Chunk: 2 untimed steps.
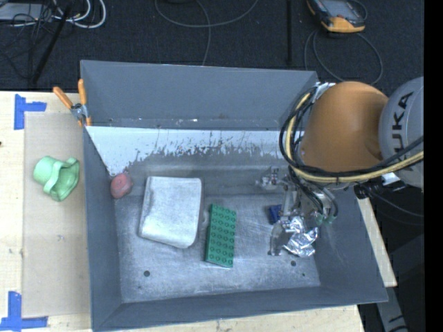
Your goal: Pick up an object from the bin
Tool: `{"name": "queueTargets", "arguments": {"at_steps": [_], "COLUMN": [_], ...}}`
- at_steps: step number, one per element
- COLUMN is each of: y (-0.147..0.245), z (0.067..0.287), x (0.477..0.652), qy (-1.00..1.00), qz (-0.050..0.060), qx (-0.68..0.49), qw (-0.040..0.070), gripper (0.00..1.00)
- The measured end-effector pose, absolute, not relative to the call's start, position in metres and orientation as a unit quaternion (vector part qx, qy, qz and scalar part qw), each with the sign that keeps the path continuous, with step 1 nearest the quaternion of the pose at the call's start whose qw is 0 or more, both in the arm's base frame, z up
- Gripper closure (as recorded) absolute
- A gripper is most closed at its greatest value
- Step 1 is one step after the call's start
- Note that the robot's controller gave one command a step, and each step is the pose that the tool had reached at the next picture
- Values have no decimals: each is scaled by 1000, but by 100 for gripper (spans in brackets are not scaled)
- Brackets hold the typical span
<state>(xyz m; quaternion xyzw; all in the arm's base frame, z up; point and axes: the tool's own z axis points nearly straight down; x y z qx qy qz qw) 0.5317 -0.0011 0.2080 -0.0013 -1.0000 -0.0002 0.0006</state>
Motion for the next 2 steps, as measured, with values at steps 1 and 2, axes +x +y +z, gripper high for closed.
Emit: {"name": "queueTargets", "arguments": {"at_steps": [1,2], "y": [35,69], "z": [71,73], "x": [567,612], "qy": [-992,-985], "qz": [1,0], "qx": [123,173], "qw": [-6,-2], "gripper": [0,0]}}
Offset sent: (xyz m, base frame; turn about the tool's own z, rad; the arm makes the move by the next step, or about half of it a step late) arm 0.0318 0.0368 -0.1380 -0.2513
